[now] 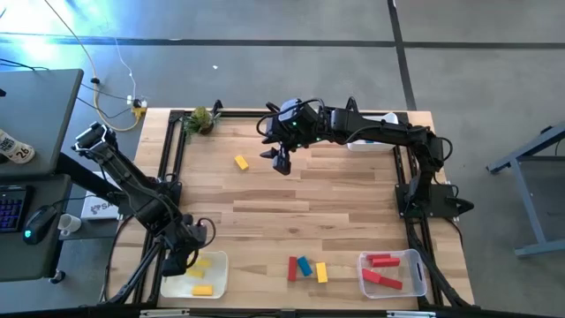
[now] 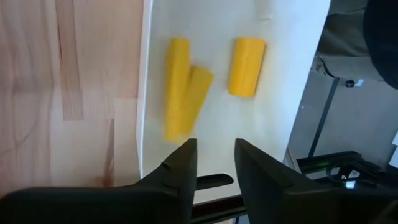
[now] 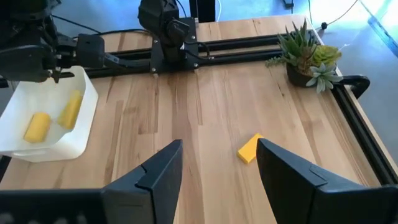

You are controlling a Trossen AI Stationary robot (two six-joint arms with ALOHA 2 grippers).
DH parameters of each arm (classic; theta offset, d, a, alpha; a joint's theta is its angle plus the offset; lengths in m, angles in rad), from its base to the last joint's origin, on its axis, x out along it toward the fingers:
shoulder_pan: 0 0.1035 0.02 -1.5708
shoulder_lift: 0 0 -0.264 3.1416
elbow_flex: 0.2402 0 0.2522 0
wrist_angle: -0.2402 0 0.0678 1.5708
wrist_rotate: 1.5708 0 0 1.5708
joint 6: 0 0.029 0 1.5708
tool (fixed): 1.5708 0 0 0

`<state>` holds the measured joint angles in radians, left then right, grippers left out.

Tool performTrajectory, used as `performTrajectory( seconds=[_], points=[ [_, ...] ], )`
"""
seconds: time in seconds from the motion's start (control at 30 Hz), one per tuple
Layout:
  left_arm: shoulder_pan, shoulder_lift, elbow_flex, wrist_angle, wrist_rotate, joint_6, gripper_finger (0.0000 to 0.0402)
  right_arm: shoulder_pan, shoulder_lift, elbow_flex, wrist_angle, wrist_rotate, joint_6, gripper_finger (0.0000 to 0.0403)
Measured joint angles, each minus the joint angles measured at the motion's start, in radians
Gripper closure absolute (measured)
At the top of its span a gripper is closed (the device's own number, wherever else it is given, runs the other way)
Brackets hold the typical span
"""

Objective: Sort & place blocks by color
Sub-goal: Put the yellow block into the bottom white bin, then put the blue block into the top white bin

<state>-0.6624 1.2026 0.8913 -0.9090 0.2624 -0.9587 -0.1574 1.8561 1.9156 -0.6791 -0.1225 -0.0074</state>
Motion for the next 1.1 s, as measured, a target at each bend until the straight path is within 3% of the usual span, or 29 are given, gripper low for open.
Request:
performTrajectory(
  seconds=[0.23,0.57,0.9,1.1],
  points=[
    [0.015,0.000,0.000,0.000,-0.010,0.000,0.0274,0.001,0.000,0.000,-0.034,-0.001,0.043,0.0212],
    [0.107,-0.073,0.000,-0.007,-0.036,0.063,0.0272,0.006,0.000,0.000,-0.159,-0.062,0.222,0.0212],
    [0.295,-0.187,0.000,-0.018,-0.210,0.229,0.0272,0.084,0.000,0.000,-0.321,-0.042,0.373,0.0212],
    [0.417,-0.209,0.000,-0.015,-0.373,0.292,0.0272,0.151,0.000,0.000,-0.380,-0.010,0.505,0.0212]
  ],
)
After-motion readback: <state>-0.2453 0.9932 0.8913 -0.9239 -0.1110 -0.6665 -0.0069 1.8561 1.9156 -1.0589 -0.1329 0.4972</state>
